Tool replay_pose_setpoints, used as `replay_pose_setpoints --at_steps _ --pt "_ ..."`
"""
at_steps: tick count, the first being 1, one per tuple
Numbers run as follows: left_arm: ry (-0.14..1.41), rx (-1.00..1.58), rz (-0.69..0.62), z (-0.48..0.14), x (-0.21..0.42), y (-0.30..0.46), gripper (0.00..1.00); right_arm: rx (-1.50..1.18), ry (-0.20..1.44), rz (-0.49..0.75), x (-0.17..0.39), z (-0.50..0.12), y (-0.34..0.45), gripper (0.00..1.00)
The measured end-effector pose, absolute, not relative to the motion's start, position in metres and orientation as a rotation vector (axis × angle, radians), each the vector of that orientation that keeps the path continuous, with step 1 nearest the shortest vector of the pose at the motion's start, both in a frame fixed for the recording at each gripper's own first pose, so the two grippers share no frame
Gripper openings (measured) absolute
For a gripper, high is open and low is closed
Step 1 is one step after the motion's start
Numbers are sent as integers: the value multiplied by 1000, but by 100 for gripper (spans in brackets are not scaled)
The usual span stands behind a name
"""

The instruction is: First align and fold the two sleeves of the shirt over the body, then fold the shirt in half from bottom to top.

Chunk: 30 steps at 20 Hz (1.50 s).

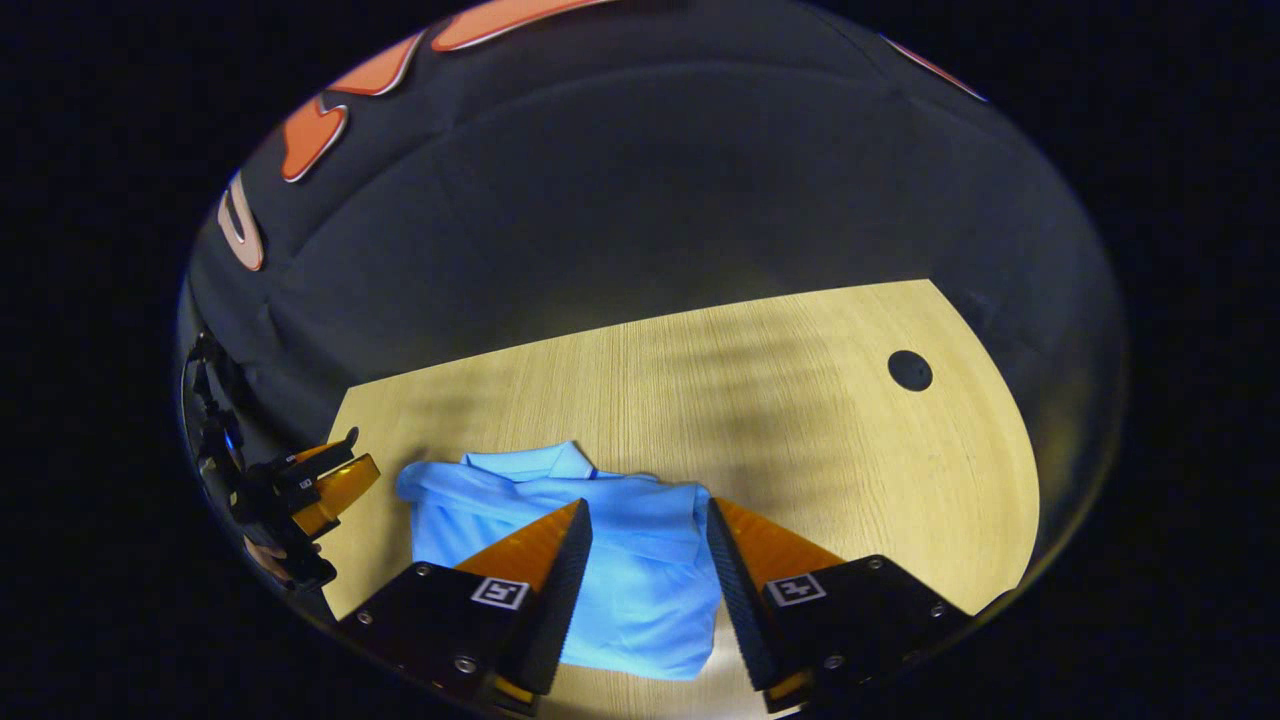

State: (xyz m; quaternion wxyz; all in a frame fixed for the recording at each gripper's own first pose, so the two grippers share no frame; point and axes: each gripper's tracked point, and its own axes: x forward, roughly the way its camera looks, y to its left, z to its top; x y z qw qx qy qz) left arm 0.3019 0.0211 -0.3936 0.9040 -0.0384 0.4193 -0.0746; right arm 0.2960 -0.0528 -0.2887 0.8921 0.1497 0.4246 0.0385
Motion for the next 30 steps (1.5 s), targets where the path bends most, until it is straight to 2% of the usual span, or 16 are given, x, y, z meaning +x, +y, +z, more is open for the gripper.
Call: replay_pose_setpoints --at_steps 1,4,8,14,18,21,25,30 --pt "850 -95 -142 -383 295 23 97 318 877 78 288 -284 -51 81" --pt "811 -114 -104 -357 266 27 98 335 884 99 254 -281 -42 88" --pt "757 -88 -79 -324 220 27 98 271 821 110 215 -264 -46 88" --pt "642 -77 -68 -257 161 11 98 208 628 131 168 -204 -50 89" --pt "488 -91 -76 -213 117 -8 98 219 560 147 133 -205 -39 88" --pt "394 -14 -53 -186 89 -16 97 212 435 169 100 -188 -41 89" --pt "379 -31 -20 -181 36 -33 97 105 234 159 76 -154 -44 96" --pt "300 -105 11 -143 -4 -49 98 67 110 173 37 -126 -46 97"
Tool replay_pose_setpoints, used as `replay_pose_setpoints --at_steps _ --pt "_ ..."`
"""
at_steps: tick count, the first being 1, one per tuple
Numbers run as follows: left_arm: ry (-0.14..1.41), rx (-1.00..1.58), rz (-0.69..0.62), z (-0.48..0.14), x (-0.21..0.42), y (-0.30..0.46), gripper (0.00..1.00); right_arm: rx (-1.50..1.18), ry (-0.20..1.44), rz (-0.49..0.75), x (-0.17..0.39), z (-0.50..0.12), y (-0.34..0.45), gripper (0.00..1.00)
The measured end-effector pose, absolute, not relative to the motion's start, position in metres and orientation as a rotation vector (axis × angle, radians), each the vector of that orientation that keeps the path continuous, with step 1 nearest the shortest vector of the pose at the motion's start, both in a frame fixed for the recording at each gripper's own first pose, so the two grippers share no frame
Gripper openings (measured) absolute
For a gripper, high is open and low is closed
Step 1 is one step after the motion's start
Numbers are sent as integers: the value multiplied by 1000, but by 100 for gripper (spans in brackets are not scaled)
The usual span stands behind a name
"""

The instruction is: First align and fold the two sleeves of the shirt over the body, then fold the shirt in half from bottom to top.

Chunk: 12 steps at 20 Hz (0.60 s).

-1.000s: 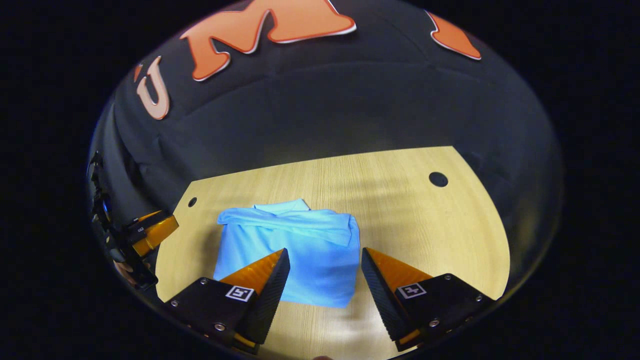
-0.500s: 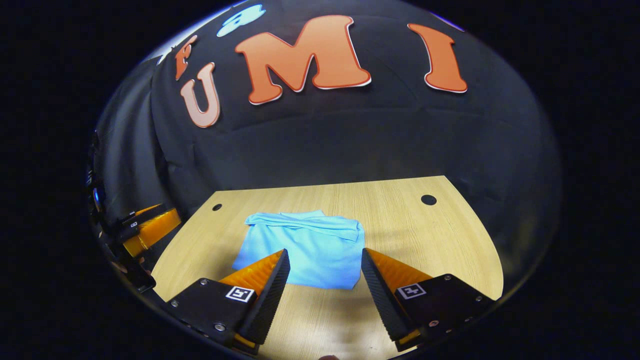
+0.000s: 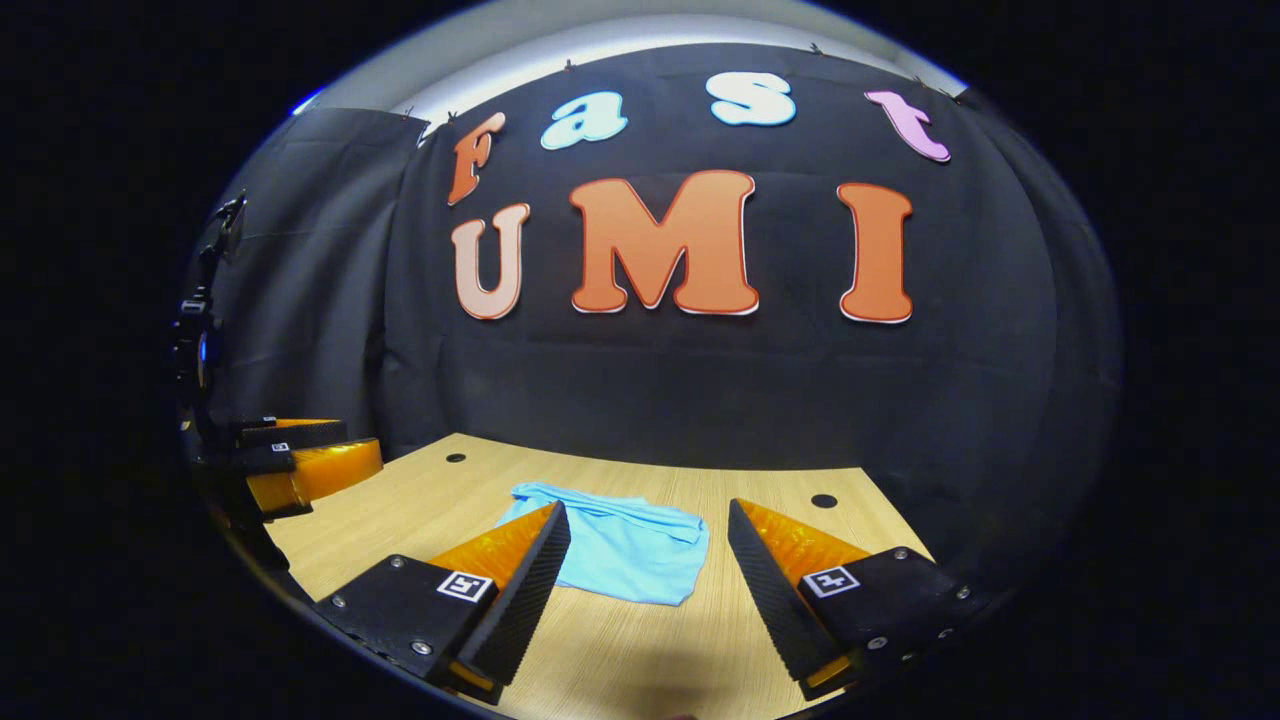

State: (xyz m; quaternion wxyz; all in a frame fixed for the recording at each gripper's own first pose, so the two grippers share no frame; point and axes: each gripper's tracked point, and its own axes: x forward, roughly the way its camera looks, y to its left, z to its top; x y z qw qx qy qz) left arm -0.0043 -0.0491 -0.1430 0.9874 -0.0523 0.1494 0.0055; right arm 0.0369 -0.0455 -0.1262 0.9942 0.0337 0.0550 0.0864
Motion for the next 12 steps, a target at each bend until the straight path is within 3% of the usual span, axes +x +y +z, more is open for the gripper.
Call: replay_pose_setpoints --at_steps 6,12 --pt "153 -79 61 -79 -18 -42 97 69 16 199 11 -94 -40 97" --pt "12 -90 11 -33 -4 -39 97 64 -107 138 -10 -49 -39 97"
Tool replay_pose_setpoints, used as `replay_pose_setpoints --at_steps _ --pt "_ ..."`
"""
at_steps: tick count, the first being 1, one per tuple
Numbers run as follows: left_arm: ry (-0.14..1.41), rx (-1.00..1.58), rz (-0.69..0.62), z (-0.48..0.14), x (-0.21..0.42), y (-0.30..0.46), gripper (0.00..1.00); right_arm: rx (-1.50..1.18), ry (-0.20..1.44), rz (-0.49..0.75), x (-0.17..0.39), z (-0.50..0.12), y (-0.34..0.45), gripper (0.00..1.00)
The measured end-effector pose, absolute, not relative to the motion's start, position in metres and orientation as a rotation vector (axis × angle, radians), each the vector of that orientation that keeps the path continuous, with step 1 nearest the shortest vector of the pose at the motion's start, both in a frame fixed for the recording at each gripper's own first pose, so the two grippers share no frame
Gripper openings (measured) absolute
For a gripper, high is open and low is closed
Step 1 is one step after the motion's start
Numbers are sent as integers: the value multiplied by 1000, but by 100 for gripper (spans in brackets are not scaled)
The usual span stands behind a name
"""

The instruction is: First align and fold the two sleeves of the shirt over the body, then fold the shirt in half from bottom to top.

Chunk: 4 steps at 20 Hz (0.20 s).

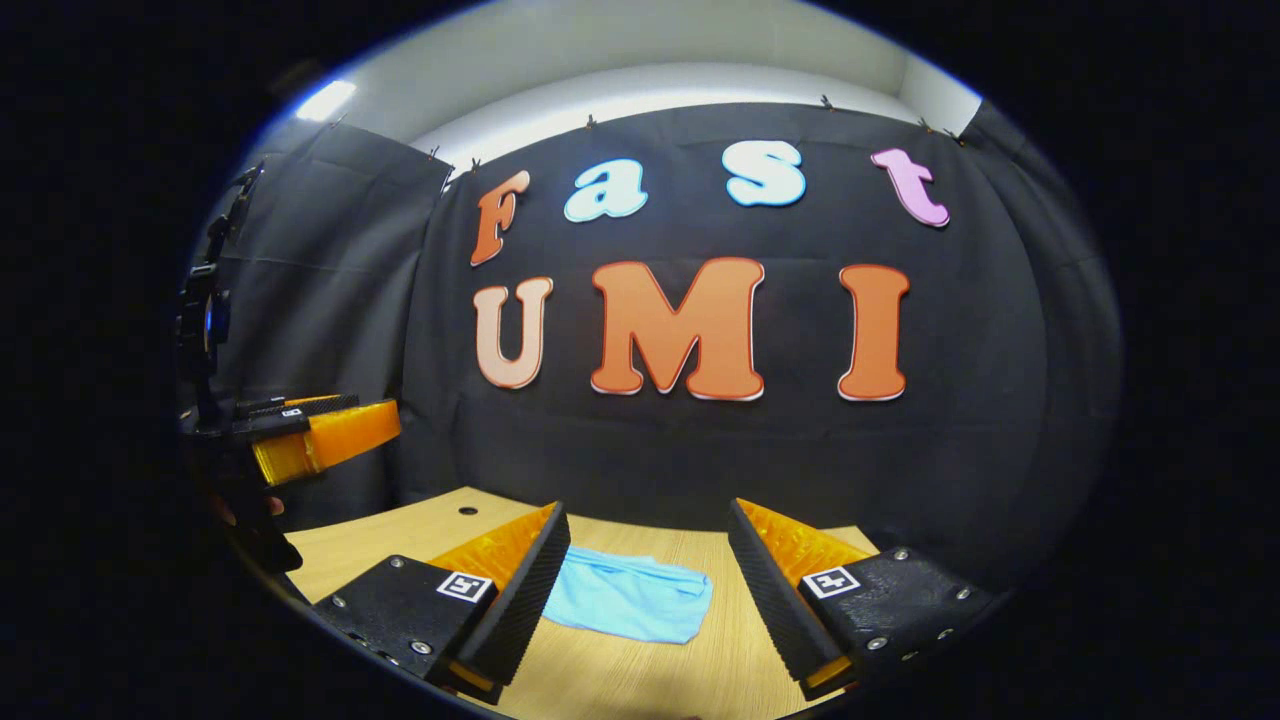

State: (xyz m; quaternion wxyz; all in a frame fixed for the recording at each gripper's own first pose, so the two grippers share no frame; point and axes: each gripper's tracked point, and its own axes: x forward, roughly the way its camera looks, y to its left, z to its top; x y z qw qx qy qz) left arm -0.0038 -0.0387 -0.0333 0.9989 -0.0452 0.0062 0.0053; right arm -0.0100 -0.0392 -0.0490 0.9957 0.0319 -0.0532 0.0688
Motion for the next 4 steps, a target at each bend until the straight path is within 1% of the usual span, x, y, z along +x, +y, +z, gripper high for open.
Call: replay_pose_setpoints --at_steps 4 --pt "-36 -85 -23 -19 1 -29 96 48 -134 115 -8 -35 -28 97"
